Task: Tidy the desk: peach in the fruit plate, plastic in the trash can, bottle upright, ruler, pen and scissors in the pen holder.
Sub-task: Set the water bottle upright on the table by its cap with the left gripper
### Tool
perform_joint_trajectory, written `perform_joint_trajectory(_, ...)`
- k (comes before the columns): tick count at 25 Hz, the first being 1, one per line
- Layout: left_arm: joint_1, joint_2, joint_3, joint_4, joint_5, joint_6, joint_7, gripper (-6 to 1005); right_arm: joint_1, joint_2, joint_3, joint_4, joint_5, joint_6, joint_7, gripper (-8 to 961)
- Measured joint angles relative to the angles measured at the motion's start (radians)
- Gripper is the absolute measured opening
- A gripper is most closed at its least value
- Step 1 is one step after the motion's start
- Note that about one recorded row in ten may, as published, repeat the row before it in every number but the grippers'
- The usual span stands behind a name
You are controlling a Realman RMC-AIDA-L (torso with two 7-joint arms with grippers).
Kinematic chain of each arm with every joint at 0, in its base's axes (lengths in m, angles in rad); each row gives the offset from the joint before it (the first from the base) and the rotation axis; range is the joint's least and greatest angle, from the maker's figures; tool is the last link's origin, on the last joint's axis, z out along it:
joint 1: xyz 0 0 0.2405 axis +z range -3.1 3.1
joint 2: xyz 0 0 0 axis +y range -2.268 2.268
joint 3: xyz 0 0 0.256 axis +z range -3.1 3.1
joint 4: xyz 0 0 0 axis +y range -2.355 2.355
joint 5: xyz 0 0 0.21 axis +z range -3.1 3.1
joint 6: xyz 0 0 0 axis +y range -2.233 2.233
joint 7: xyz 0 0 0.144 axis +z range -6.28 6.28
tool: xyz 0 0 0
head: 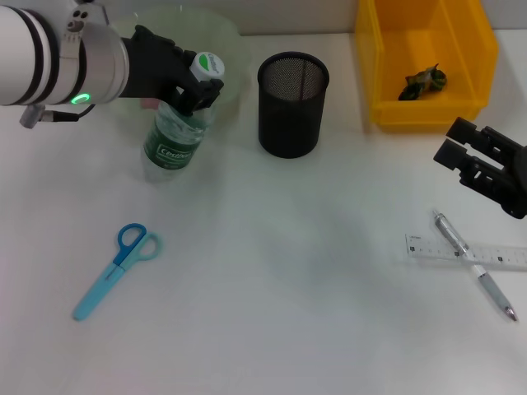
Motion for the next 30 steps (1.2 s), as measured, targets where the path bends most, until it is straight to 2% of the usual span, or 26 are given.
perform_joint_trajectory(14,0.035,0.002,-0.042,0.002,-0.082,-0.038,0.008,432,0.024,-0.001,0.0,0.0,-0.005,0.016,0.0,705)
perform_joint_trajectory(30,0.045,0.003,-0.04,-0.008,-0.086,-0.052,0.012,421,0.025,-0.001,0.0,0.0,-0.003,0.018,0.001,704)
